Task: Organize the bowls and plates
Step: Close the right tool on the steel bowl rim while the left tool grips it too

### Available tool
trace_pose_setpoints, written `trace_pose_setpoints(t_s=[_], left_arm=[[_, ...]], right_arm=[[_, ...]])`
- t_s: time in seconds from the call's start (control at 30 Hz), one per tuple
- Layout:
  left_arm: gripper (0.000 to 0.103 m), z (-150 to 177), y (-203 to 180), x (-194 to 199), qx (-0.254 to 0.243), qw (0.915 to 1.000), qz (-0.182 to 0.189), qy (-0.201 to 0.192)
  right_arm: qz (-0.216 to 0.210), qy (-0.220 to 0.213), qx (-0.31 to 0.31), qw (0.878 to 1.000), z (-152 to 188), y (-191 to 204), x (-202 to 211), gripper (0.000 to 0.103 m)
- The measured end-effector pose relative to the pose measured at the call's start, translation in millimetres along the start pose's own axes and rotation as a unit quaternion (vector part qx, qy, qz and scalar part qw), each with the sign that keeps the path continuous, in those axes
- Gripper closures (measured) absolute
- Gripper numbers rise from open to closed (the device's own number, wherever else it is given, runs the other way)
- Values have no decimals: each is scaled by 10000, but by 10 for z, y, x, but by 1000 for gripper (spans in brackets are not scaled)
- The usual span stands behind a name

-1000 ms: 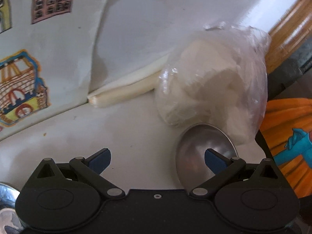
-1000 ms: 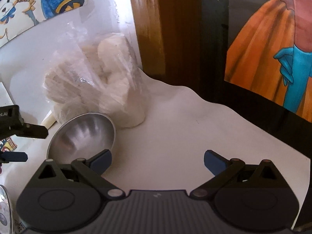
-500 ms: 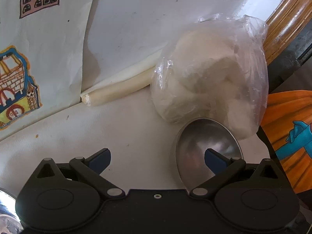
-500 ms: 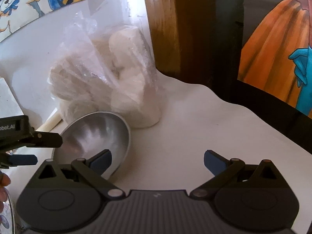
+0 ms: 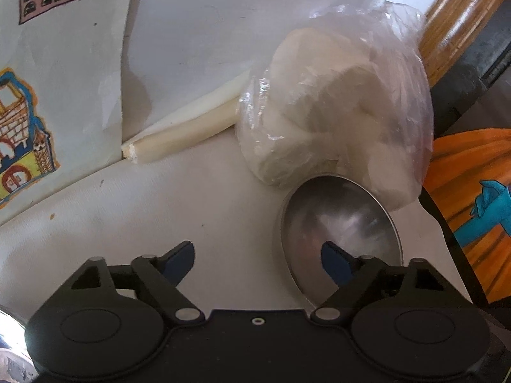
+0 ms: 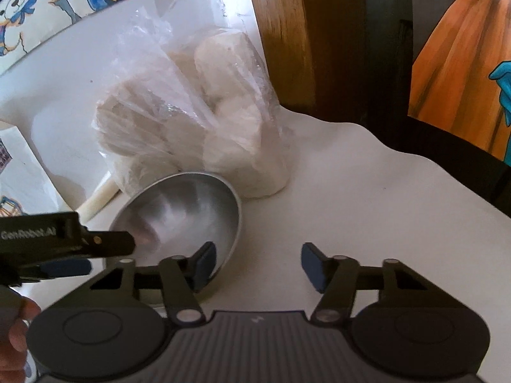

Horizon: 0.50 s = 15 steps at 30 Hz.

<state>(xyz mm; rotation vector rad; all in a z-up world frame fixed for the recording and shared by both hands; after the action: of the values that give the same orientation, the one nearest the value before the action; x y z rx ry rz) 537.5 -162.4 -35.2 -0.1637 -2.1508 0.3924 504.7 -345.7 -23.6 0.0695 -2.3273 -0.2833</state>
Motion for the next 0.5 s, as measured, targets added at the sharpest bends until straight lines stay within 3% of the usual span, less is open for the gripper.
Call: trace_pose_setpoints(t_s=[0.17,0.4,0.5], left_arm=[[38,30,-51,-12,-48,9999,103,30],[62,80,-125,-46,-25,9995,296,76],[78,91,-145,-42,-60,9992,380,83]], right_arm=[[-123,-14,-51,9999,16,32,11,56],[-337,54,-271,9991,35,30,2,66],[-448,59,-386,9982,45,34,9,76]])
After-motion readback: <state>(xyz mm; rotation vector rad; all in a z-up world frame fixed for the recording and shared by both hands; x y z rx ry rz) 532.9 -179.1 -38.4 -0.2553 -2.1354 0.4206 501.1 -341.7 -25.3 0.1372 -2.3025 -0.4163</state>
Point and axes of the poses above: each gripper's, at about its wrist camera, not at the fingertips, and x roughly against the way its jaws point, y to its left, z to its underside, the point moved 6 cm from there along -x, roughly the way its jaws point, and after that the axes turned 2 degrees about -y, right-handed, at the moved point
